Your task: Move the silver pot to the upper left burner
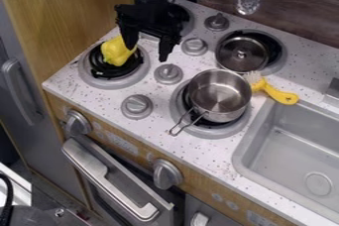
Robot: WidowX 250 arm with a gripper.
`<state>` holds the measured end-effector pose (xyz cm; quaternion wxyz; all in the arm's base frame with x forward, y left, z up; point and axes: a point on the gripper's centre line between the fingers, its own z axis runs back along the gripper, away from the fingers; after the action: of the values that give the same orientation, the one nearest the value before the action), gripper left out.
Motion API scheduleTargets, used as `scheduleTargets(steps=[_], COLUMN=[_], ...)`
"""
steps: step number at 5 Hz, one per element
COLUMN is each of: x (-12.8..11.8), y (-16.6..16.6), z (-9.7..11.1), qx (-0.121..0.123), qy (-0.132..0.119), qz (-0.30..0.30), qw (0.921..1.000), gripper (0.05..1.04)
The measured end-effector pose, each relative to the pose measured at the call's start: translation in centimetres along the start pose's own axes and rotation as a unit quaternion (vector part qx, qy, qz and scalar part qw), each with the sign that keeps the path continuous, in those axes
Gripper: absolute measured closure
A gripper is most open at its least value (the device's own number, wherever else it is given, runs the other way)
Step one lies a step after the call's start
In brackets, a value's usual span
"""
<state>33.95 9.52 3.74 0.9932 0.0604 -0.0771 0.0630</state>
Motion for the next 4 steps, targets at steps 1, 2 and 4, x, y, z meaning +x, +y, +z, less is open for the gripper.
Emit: scheduleTargets(steps=[1,2,4], x=[-0.7,-1.9,-2.2], y=[-0.2,-1.1,-7.2], z=[-1.1,-2.1,0.0], qx=[-0.002,0.017,0.011], qy=[0.019,0.02,-0.041], qz=[-0.001,0.003,-0.046], qw=[0.9998,0.9997,0.998], gripper=[0.085,0.085,0.085])
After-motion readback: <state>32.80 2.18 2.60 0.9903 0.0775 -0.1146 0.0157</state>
